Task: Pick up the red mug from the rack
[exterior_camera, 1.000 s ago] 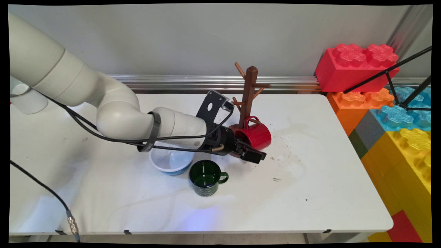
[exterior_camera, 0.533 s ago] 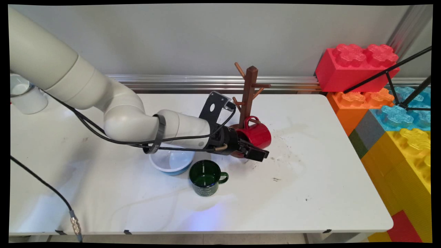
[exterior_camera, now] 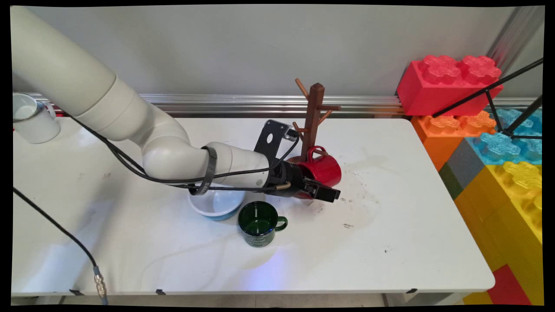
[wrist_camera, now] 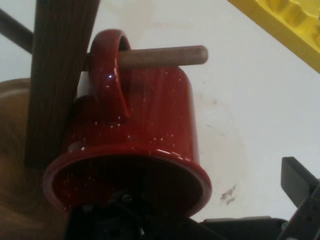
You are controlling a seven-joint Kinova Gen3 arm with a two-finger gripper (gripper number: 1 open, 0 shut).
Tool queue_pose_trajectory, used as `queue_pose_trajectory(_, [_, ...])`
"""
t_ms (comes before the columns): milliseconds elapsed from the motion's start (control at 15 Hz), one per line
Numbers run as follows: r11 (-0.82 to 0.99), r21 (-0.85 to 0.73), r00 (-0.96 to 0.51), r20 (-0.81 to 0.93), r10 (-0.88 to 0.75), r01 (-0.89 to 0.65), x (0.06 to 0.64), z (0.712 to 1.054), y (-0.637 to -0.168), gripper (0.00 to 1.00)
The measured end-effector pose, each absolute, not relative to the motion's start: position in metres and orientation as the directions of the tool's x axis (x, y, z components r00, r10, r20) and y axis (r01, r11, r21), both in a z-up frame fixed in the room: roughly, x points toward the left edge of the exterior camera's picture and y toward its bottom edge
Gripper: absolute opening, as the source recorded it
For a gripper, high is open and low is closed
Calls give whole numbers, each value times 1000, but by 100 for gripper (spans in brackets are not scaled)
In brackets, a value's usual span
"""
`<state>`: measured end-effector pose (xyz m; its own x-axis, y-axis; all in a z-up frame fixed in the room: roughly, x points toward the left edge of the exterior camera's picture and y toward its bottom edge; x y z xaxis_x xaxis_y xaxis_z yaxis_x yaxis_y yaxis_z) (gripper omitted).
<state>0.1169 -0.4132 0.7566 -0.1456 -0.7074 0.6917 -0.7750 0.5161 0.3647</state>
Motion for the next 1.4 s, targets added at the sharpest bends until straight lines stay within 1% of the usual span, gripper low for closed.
queue_pose_trajectory(600, [452, 446, -53, 664, -746, -773, 116, 750, -416, 100])
queue_pose_trajectory(1200, [442, 456, -27, 672, -740, -772, 117, 754, -419, 100])
queue_pose_trajectory(1267, [444, 450, -30, 676, -737, -775, 117, 755, -419, 0])
queue_pose_trajectory(1400, [445, 439, -35, 680, -732, -780, 119, 756, -421, 0])
